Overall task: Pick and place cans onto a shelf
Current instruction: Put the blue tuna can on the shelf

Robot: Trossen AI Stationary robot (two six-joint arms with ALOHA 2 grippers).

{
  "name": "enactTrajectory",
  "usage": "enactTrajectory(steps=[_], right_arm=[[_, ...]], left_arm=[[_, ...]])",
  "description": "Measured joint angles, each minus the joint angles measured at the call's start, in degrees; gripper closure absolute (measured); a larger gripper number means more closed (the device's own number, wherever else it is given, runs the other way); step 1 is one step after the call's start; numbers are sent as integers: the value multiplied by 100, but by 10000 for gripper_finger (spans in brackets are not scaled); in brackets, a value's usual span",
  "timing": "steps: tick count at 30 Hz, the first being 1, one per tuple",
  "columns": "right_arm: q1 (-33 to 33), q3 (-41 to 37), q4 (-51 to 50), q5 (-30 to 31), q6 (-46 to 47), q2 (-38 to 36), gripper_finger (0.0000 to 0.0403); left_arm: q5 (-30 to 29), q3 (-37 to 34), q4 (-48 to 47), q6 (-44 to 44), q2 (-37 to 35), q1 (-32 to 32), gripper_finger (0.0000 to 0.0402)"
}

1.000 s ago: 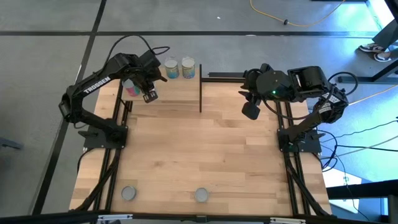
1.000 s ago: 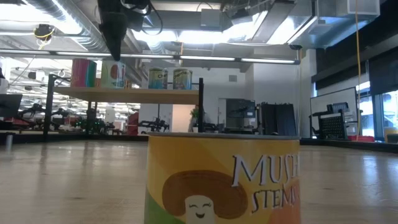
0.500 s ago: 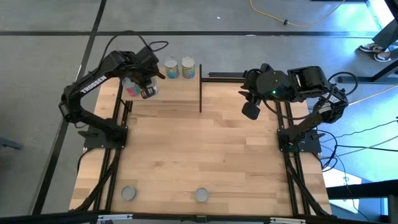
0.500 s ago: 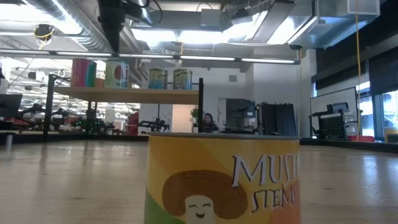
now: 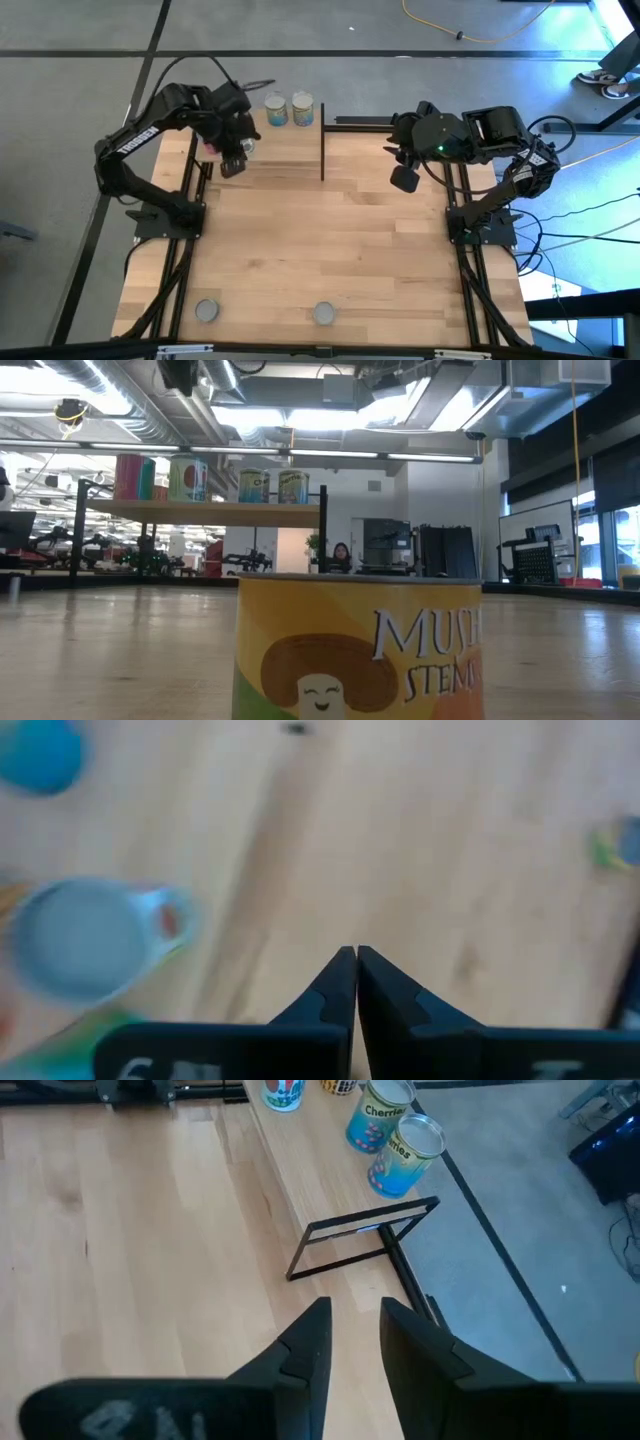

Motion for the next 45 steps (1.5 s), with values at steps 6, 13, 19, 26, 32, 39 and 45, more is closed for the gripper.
enactTrajectory(steps=[6, 13, 19, 26, 32, 39, 45], right_arm=[[-1, -2, -136, -572, -191, 0, 313], [2, -2, -148, -1765, -394, 0, 313], [26, -2, -155, -1858, -775, 0, 313], [26, -2, -150, -1855, -660, 0, 313], [26, -2, 102, -1855, -444, 0, 313], [26, -2, 186, -1853, -352, 0, 313], [26, -2, 184, -1851, -382, 0, 313]], left_arm=[[1086, -2, -3, 535, -157, -662, 401], [1713, -502, 2, -428, -665, -1541, 401], [1783, -1580, 2, -2269, -1259, -2406, 401], [1755, -2576, 7, -4374, -1719, -3259, 396], [1803, -3203, 5, -4764, -1797, -3648, 365], [2083, -3975, 442, -5001, -1797, -3983, 342], [2056, -4628, 1230, -5224, -1796, -4652, 342]])
